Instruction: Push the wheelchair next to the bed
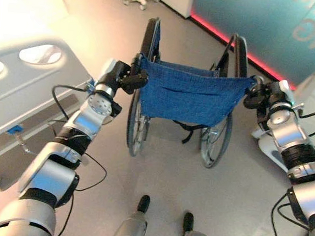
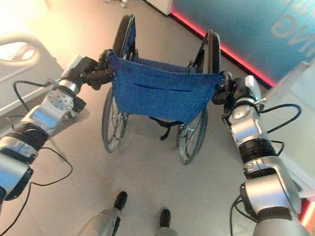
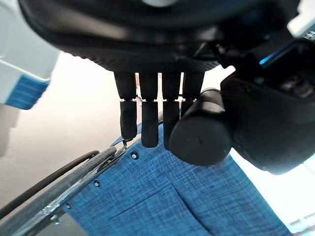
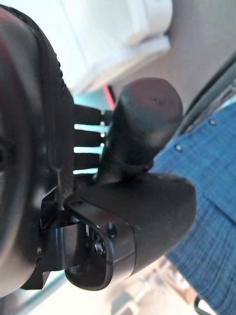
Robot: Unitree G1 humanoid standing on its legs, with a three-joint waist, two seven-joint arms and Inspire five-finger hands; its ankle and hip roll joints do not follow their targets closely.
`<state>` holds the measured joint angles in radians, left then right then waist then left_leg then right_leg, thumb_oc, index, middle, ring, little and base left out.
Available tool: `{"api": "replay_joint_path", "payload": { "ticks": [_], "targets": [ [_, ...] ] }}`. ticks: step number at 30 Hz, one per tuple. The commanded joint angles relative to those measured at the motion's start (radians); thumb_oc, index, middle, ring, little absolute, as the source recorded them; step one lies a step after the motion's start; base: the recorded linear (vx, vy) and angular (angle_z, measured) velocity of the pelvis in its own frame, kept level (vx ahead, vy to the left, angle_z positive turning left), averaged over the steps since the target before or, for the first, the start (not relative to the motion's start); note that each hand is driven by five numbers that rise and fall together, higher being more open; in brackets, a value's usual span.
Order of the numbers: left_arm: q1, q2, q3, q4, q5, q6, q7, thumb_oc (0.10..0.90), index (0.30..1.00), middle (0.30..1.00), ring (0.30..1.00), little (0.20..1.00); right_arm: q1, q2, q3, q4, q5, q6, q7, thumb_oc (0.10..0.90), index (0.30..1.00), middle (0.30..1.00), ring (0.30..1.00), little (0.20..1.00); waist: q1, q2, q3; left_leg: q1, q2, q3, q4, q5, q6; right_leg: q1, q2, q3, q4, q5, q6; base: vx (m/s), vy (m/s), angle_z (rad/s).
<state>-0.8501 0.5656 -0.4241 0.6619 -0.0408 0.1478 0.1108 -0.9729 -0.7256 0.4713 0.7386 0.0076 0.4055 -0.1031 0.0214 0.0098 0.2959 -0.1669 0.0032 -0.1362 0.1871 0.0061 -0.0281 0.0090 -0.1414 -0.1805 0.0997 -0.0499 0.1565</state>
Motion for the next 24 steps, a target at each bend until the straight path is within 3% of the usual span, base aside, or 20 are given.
{"api": "replay_joint_path", "payload": {
  "ticks": [1, 8, 13, 15, 18, 19, 20, 21, 23, 24],
  "targets": [
    [0.126, 0.049, -0.106, -0.041, 0.106, 0.009, 0.004, 0.4, 0.3, 0.3, 0.3, 0.3, -0.021, 0.042, 0.192, -0.135, -0.112, -0.133, 0.174, 0.4, 0.3, 0.3, 0.3, 0.3, 0.05, -0.073, 0.019, 0.118, 0.145, 0.049, 0.046, -0.061, -0.029, -0.178, -0.071, 0.011, 0.106, 0.072, -0.036, 0.2, -0.245, 0.71],
    [0.143, 0.003, -0.104, -0.037, 0.092, -0.022, -0.006, 0.4, 0.3, 0.3, 0.3, 0.3, -0.001, 0.037, 0.184, -0.108, -0.163, -0.166, 0.139, 0.4, 0.3, 0.3, 0.3, 0.3, 0.021, -0.028, 0.017, 0.176, 0.199, 0.141, -0.059, 0.051, -0.064, -0.114, -0.014, -0.085, 0.118, -0.006, -0.091, 0.25, -0.242, 0.55],
    [0.147, -0.024, -0.11, -0.016, 0.096, -0.044, -0.039, 0.4, 0.3, 0.3, 0.3, 0.3, 0.003, 0.031, 0.181, -0.072, -0.172, -0.173, 0.137, 0.4, 0.3, 0.3, 0.3, 0.3, 0.0, -0.023, -0.005, 0.215, 0.24, 0.202, -0.042, 0.108, -0.085, -0.105, 0.007, -0.14, 0.126, -0.032, -0.12, 0.17, -0.202, 0.18],
    [0.148, -0.034, -0.115, 0.0, 0.09, -0.044, -0.043, 0.4, 0.3, 0.3, 0.3, 0.3, 0.003, 0.034, 0.186, -0.041, -0.155, -0.208, 0.134, 0.4, 0.3, 0.3, 0.3, 0.3, 0.009, -0.03, -0.015, 0.211, 0.206, 0.192, -0.008, 0.093, -0.077, -0.095, 0.014, -0.16, 0.125, -0.037, -0.128, 0.25, -0.259, 0.85],
    [0.176, -0.049, -0.109, -0.005, 0.101, -0.034, -0.024, 0.4, 0.3, 0.3, 0.3, 0.3, 0.004, 0.068, 0.208, -0.011, -0.157, -0.245, 0.123, 0.4, 0.3, 0.3, 0.3, 0.3, 0.063, -0.034, -0.006, 0.132, 0.077, 0.148, -0.007, 0.032, -0.04, -0.025, 0.051, -0.126, 0.099, -0.045, -0.124, 0.31, -0.179, 0.58],
    [0.176, -0.049, -0.109, -0.005, 0.101, -0.034, -0.024, 0.4, 0.3, 0.3, 0.3, 0.3, 0.004, 0.068, 0.208, -0.011, -0.157, -0.245, 0.123, 0.4, 0.3, 0.3, 0.3, 0.3, 0.063, -0.034, -0.006, 0.132, 0.077, 0.148, -0.007, 0.032, -0.04, -0.025, 0.051, -0.126, 0.099, -0.045, -0.124, 0.36, -0.151, 0.2],
    [0.189, -0.053, -0.11, -0.009, 0.103, -0.043, -0.012, 0.4, 0.3, 0.3, 0.3, 0.3, 0.009, 0.085, 0.217, -0.008, -0.161, -0.253, 0.1, 0.4, 0.3, 0.3, 0.3, 0.3, 0.101, -0.028, 0.014, 0.023, 0.017, 0.192, 0.004, 0.037, -0.038, 0.041, 0.082, -0.117, 0.07, -0.062, -0.127, 0.28, -0.104, 0.03],
    [0.191, -0.053, -0.11, -0.009, 0.102, -0.046, -0.01, 0.4, 0.3, 0.3, 0.3, 0.3, 0.01, 0.088, 0.217, -0.009, -0.164, -0.254, 0.099, 0.4, 0.3, 0.3, 0.3, 0.3, 0.108, -0.025, 0.018, 0.005, 0.01, 0.203, 0.004, 0.045, -0.04, 0.052, 0.089, -0.116, 0.065, -0.065, -0.129, 0.51, -0.155, -0.2],
    [0.215, -0.045, -0.109, -0.022, 0.105, -0.067, -0.005, 0.4, 0.3, 0.3, 0.3, 0.3, 0.003, 0.109, 0.218, 0.017, -0.17, -0.256, 0.1, 0.4, 0.3, 0.3, 0.3, 0.3, 0.166, 0.005, 0.032, -0.096, -0.024, 0.267, -0.053, 0.132, -0.044, 0.134, 0.145, -0.105, 0.039, -0.095, -0.143, 0.55, -0.072, -0.44],
    [0.219, -0.042, -0.108, -0.027, 0.106, -0.066, -0.008, 0.4, 0.3, 0.3, 0.3, 0.3, 0.002, 0.112, 0.218, 0.023, -0.168, -0.257, 0.102, 0.4, 0.3, 0.3, 0.3, 0.3, 0.175, 0.01, 0.03, -0.104, -0.026, 0.277, -0.067, 0.144, -0.043, 0.147, 0.152, -0.104, 0.039, -0.102, -0.145, 0.53, -0.003, -0.84]
  ]
}}
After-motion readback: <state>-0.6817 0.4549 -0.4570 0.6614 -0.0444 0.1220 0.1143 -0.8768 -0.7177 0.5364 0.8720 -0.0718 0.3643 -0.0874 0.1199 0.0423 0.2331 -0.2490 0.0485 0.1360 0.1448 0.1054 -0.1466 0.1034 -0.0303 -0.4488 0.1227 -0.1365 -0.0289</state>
